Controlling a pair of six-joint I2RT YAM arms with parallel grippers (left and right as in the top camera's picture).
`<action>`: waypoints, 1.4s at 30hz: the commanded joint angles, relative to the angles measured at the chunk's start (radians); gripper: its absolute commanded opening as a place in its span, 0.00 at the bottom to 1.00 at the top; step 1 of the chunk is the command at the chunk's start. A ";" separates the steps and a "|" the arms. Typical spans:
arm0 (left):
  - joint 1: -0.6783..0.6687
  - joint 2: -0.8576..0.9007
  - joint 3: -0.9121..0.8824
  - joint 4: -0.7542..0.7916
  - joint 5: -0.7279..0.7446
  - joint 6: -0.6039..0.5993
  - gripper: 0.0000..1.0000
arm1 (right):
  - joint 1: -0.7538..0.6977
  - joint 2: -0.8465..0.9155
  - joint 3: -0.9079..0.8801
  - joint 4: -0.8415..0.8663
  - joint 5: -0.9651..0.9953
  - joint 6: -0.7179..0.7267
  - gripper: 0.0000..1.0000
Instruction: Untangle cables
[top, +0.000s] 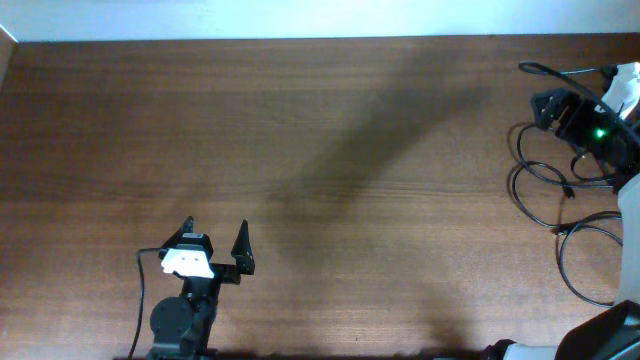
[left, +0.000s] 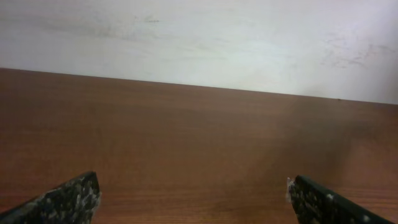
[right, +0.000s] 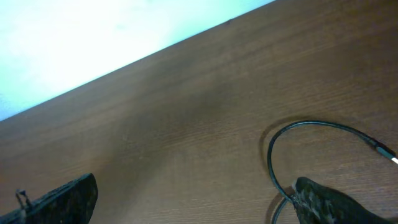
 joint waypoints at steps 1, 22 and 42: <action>0.007 -0.006 -0.005 -0.002 -0.003 0.016 0.99 | 0.005 0.007 0.010 0.000 0.018 -0.008 0.99; 0.007 -0.006 -0.005 -0.002 -0.003 0.016 0.99 | 0.229 -0.228 -0.209 0.130 0.222 -0.131 0.99; 0.007 -0.006 -0.005 -0.002 -0.003 0.016 0.99 | 0.275 -0.757 -0.963 0.826 0.222 -0.174 0.99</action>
